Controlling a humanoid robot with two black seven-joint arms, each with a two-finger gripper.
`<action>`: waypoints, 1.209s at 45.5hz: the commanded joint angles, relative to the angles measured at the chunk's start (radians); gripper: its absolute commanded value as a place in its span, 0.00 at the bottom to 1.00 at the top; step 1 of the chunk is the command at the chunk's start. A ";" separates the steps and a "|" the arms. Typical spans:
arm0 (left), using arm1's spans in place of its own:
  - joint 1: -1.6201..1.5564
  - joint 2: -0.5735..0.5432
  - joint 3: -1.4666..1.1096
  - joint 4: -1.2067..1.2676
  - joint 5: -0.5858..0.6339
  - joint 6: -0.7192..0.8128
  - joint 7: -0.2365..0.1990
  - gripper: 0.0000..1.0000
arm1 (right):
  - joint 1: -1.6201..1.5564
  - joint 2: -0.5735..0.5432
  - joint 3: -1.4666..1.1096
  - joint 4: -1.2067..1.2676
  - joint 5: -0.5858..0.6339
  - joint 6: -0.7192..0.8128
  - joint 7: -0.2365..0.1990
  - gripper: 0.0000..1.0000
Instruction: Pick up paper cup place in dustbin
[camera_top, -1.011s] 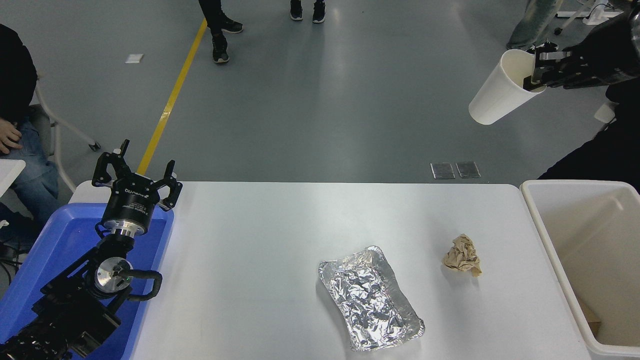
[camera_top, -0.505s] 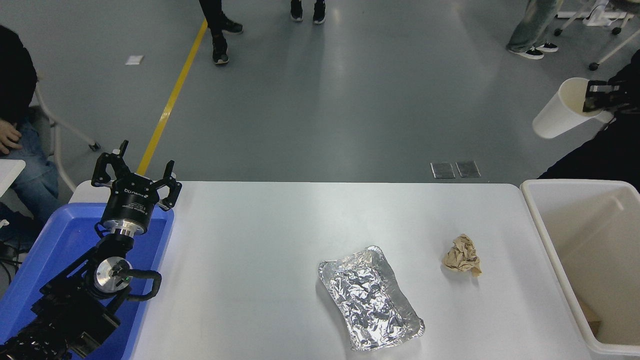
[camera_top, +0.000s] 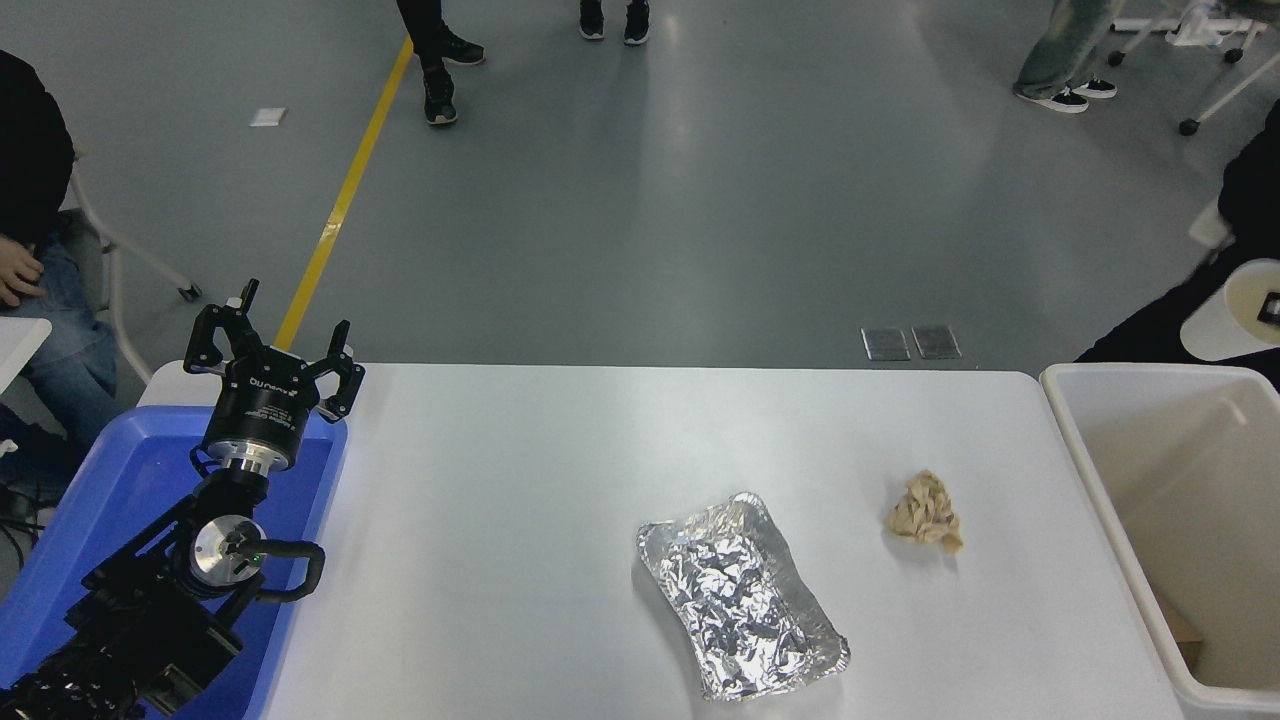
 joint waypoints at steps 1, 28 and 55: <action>0.000 0.000 0.000 0.000 0.000 0.000 0.000 0.98 | -0.221 0.003 0.198 -0.097 0.017 -0.092 -0.095 0.00; 0.000 0.000 0.000 0.000 0.000 0.000 0.000 0.98 | -0.425 0.174 0.390 -0.137 0.019 -0.292 -0.201 0.00; -0.001 0.000 0.000 0.000 0.000 0.000 0.000 0.98 | -0.439 0.217 0.430 -0.135 0.019 -0.298 -0.200 0.00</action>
